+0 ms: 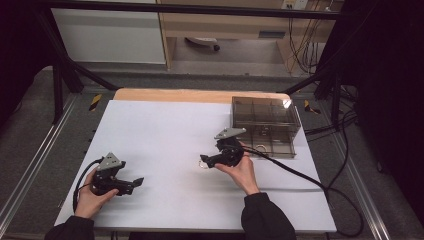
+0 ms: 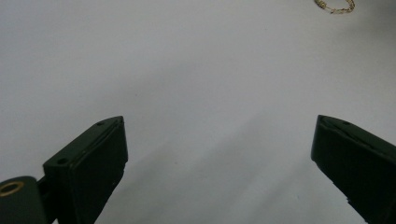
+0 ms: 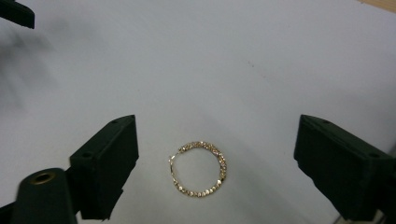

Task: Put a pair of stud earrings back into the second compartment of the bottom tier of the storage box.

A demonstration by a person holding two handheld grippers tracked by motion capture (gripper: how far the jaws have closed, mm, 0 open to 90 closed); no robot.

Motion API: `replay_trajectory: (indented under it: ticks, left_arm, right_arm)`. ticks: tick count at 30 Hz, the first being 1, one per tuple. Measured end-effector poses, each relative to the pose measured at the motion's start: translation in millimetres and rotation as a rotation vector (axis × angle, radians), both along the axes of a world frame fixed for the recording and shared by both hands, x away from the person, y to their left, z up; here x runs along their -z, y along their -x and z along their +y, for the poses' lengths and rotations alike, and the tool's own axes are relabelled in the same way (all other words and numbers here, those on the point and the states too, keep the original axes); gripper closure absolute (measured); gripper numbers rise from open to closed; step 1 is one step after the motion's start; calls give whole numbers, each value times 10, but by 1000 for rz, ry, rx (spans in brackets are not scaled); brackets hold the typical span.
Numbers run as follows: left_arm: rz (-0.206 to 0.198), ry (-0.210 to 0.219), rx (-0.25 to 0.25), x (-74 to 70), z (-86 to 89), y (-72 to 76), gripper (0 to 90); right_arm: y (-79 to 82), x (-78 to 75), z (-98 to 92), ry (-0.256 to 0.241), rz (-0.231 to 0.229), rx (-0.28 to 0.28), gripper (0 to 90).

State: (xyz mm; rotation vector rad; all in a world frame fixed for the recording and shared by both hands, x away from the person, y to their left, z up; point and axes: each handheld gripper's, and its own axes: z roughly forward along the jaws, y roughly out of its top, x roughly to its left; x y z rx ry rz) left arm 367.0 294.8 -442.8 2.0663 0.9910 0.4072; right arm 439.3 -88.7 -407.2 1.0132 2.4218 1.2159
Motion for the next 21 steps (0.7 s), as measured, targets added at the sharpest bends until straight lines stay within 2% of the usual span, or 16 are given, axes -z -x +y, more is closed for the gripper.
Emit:
replay_trajectory:
  ticks: [2,12,21]
  left_arm:
    - [0,2,0,1,0,-1,38]
    - [1,1,1,1,-2,-2,38]
    - [1,-1,3,2,-5,-3,38]
  right_arm:
    - [-31,40,17,-3,8,2,206]
    - [-117,208,61,80,20,-6,412]
    - [-151,311,91,108,53,-13,598]
